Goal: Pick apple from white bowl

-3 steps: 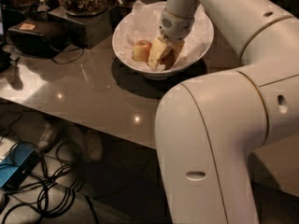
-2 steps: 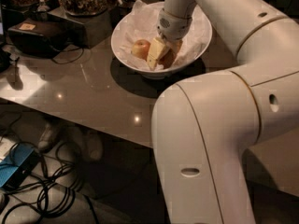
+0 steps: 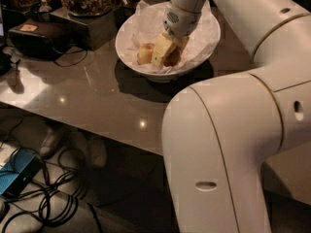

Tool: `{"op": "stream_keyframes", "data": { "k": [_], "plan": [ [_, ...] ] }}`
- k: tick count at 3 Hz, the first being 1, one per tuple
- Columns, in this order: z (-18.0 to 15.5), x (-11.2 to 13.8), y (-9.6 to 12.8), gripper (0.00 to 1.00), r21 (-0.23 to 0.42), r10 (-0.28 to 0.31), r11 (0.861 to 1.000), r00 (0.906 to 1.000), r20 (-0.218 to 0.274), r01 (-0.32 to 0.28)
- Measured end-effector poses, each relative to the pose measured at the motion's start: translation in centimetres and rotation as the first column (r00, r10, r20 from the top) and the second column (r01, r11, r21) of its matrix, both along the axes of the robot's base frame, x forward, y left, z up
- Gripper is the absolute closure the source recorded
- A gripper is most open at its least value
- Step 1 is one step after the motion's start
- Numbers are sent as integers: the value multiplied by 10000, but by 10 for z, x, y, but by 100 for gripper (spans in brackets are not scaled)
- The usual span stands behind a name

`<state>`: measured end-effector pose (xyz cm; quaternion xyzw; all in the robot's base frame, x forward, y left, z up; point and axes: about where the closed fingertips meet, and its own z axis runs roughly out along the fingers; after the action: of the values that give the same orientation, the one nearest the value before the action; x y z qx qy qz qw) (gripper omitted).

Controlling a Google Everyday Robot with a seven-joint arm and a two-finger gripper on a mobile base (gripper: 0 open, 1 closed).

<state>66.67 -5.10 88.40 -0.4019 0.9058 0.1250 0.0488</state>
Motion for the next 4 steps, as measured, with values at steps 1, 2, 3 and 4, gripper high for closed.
{"op": "stream_keyframes", "data": {
  "k": [1, 2, 3, 4],
  "plan": [
    [22, -10, 0, 100, 307, 488, 9983, 9983, 309, -498],
    [35, -14, 1, 100, 501, 769, 9956, 9956, 532, -796],
    [40, -16, 4, 100, 534, 955, 9937, 9934, 634, -989],
    [45, -18, 7, 100, 600, 1130, 9913, 9911, 697, -1173]
  ]
}}
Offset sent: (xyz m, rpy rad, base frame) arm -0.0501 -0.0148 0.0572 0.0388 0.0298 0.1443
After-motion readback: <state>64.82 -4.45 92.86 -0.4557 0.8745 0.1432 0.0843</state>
